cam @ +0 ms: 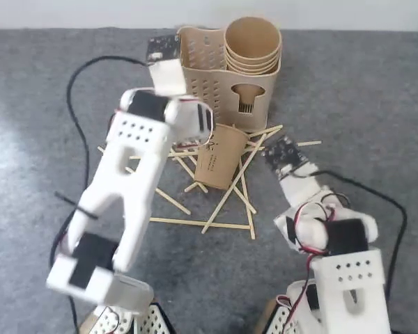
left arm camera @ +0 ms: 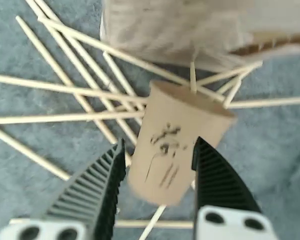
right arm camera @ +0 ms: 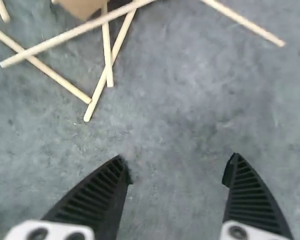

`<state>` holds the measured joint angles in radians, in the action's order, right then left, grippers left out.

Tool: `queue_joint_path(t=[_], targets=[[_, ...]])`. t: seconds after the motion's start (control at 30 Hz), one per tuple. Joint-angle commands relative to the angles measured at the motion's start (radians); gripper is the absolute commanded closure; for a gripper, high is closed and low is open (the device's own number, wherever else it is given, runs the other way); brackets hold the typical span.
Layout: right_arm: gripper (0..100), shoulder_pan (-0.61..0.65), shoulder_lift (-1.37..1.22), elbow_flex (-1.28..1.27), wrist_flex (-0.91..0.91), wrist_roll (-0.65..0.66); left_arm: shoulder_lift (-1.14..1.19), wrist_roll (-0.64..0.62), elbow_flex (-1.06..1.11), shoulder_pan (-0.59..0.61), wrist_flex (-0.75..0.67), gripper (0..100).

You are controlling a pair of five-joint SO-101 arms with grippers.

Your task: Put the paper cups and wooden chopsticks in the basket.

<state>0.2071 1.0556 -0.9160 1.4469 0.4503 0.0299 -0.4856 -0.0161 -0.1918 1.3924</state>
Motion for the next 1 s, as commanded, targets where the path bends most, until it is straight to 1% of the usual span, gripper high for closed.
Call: queue_joint_path(t=[0.0,0.13,0.2,0.33,0.47,0.77,0.97], targets=[[71.7,-0.005,0.027,-0.081,-0.081,0.061,0.097,-0.069,-0.183,-0.009,0.005,79],[71.7,-0.004,0.027,-0.186,-0.17,0.066,0.17,-0.127,-0.254,-0.009,0.005,79],[71.7,0.018,0.027,-0.219,-0.199,0.066,0.199,-0.155,-0.268,-0.009,-0.002,79],[71.7,0.062,0.027,-0.242,-0.214,0.068,0.25,-0.23,-0.302,-0.011,-0.003,79],[71.7,0.074,0.027,-0.244,-0.213,0.068,0.282,-0.295,-0.311,-0.011,-0.003,79],[71.7,0.071,0.025,-0.245,-0.208,0.066,0.299,-0.299,-0.311,-0.101,0.0,79],[71.7,0.074,0.025,-0.245,-0.206,0.066,0.302,-0.304,-0.28,-0.101,-0.003,79]])
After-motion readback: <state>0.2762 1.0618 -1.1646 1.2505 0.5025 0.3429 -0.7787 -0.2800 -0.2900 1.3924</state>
